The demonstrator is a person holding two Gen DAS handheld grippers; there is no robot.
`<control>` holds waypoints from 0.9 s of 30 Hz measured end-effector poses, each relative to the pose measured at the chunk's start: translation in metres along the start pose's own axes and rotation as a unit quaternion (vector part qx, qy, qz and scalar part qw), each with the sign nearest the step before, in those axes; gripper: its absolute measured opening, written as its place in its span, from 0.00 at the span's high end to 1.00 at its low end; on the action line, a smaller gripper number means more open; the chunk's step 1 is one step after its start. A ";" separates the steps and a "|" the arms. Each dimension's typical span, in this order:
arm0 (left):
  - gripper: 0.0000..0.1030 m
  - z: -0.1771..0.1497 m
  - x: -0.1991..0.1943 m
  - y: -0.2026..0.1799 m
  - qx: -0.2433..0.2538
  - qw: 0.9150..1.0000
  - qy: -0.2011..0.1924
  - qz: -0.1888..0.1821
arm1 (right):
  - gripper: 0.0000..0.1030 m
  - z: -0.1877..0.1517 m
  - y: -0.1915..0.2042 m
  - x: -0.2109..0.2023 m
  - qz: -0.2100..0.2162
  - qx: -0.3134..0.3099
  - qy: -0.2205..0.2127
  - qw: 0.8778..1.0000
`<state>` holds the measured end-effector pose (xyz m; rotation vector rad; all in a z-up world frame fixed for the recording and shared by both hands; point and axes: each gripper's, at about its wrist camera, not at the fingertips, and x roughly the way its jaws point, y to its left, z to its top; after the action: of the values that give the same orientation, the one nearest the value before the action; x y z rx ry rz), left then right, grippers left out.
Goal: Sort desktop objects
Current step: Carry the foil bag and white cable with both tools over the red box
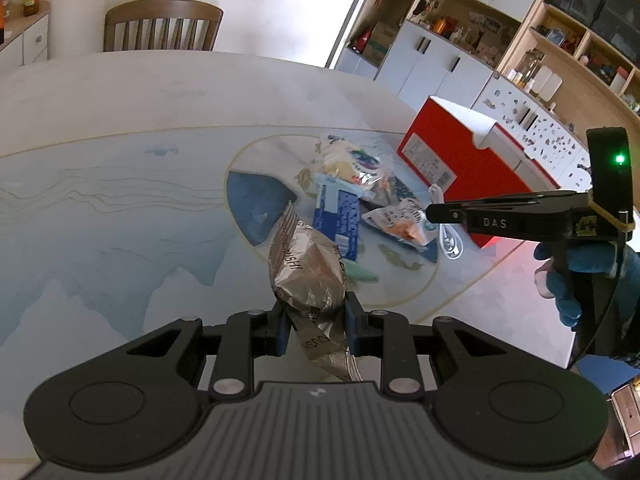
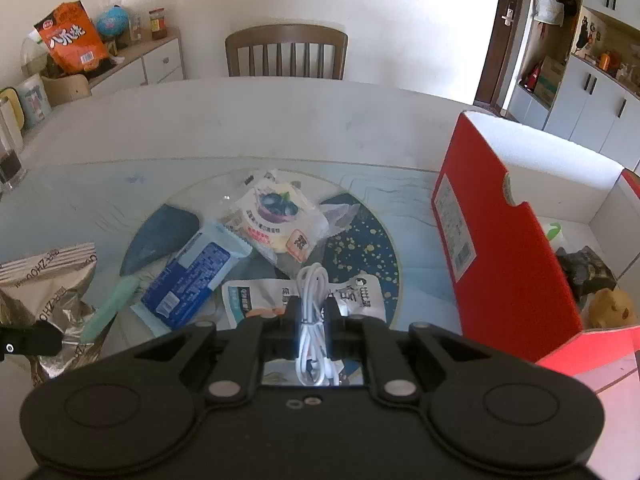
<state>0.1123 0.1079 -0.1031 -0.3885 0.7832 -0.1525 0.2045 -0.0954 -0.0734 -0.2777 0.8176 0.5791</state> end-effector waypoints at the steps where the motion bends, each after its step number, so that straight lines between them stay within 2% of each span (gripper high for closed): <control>1: 0.75 0.000 -0.003 -0.001 0.000 1.000 -0.002 -0.002 | 0.90 0.001 -0.001 -0.002 0.001 0.002 -0.001 1.000; 18: 0.75 0.002 -0.035 -0.035 0.001 0.999 -0.019 -0.036 | 0.90 0.010 -0.020 -0.053 0.036 0.031 -0.028 0.998; 27: 0.75 0.009 -0.039 -0.054 0.002 0.999 -0.025 -0.046 | 0.90 0.014 -0.037 -0.072 0.047 0.046 -0.039 0.997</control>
<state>0.0917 0.0715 -0.0507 -0.4227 0.7164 -0.2293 0.1954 -0.1466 -0.0091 -0.1315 0.7820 0.6355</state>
